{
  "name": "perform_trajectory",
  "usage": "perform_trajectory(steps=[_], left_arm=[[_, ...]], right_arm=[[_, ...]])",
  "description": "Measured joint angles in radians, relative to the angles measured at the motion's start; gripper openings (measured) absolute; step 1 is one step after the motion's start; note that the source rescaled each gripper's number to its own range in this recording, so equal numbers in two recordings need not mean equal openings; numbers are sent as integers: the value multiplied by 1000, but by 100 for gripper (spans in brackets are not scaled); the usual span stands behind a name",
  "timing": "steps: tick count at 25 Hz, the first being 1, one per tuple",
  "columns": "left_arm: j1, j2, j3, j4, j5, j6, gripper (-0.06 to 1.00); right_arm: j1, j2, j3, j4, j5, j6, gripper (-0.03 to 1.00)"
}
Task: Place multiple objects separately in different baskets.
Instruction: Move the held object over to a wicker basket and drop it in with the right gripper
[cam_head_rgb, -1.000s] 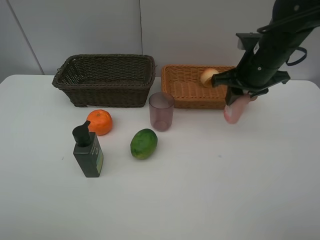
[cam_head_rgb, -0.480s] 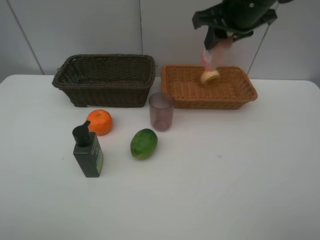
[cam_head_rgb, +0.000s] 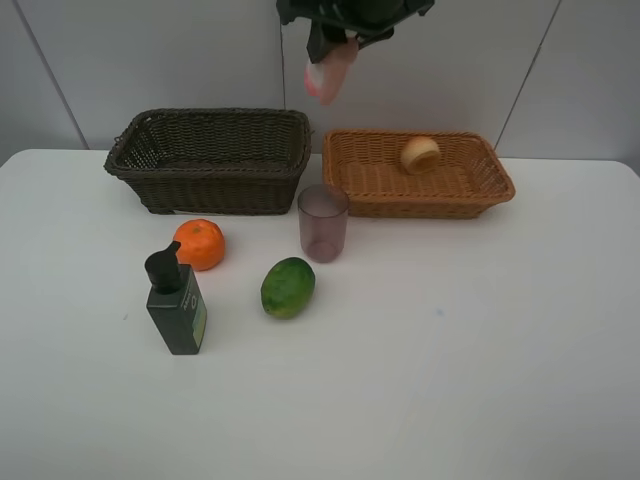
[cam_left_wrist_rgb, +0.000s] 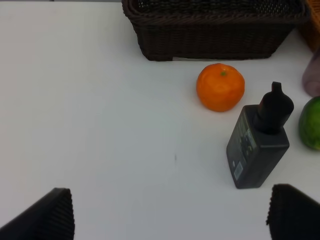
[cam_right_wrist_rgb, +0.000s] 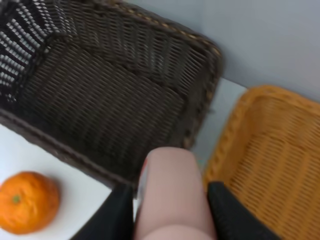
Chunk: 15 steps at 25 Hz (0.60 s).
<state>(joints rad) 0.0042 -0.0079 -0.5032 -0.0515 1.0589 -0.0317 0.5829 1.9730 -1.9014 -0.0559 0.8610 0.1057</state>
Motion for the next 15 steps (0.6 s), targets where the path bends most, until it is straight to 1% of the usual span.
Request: perform_trajectory(steps=[4, 9, 12, 15], left_arm=[[0, 0, 0, 0, 0, 0, 100], [0, 0, 0, 0, 0, 0, 100], [0, 0, 0, 0, 0, 0, 100], [0, 0, 0, 0, 0, 0, 100]], right_arm=[[28, 124, -126, 8, 0, -28, 1], [52, 250, -251, 56, -13, -71, 1], [61, 302, -274, 65, -73, -106, 1], [67, 334, -275, 77, -156, -131, 1]])
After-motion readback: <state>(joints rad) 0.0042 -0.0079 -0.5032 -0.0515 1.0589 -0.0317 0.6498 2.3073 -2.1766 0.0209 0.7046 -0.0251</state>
